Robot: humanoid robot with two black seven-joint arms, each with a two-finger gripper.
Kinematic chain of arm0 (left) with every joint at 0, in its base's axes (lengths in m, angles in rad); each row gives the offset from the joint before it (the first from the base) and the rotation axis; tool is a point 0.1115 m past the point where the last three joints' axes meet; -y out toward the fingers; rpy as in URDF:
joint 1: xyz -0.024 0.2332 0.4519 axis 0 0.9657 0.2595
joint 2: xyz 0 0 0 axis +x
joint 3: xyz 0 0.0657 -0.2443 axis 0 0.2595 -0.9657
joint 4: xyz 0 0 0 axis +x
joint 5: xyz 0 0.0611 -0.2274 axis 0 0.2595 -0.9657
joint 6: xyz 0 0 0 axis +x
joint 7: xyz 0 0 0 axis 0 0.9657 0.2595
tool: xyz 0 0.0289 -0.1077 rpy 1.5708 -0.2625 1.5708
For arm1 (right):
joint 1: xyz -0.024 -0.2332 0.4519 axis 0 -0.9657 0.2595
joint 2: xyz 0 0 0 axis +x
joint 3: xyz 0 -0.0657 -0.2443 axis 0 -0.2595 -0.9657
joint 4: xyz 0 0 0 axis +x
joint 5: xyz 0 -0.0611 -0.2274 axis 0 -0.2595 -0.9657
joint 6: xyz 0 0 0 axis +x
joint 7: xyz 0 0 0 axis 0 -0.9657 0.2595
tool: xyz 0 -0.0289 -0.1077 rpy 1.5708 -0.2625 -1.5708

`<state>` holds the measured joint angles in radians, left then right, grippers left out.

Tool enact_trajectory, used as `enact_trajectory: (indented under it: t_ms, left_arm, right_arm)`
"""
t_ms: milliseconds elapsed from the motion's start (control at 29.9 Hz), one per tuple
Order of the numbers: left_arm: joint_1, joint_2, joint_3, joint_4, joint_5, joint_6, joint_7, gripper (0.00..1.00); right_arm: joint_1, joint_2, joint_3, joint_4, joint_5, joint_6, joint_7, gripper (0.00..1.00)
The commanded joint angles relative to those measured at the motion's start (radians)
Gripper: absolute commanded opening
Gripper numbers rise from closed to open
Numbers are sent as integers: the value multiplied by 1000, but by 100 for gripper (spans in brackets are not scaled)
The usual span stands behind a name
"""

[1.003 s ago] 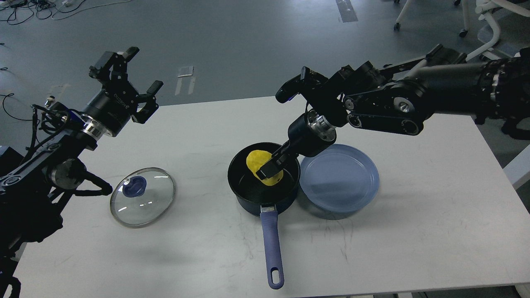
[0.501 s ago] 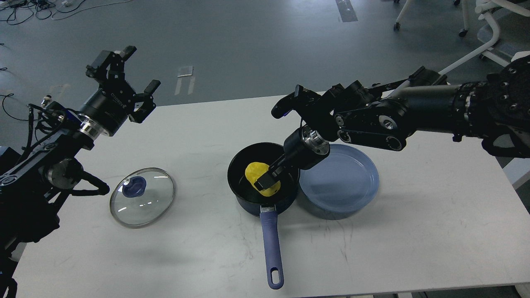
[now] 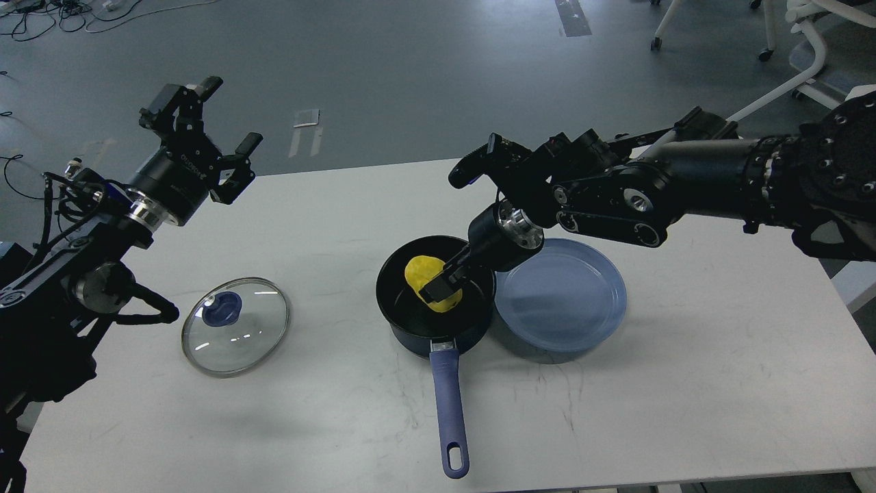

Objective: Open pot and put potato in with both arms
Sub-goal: 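Release the potato into the pot and raise the right gripper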

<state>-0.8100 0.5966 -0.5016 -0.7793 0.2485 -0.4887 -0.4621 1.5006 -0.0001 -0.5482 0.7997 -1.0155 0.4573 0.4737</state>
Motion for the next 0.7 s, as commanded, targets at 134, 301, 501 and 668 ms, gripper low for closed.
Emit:
enact_trajectory:
  t_ms: [134,301,501,668]
  left_arm:
    - [0,0,0,0,0,0,0,98]
    - [0,0,0,0,0,0,0,98]
    - [-2,3,-1,0,1,0,0,98]
    - [-2,11,-3,0,2,0,0,98]
  right_arm:
    - [-14,0,1,-19,0,3,-3,84]
    - [-14,0,7,-19,8,8,-4,96]
    - [29,-67,36,-7,43,9,-3,98]
    - [49,-240,154,33,127,9,-3,98]
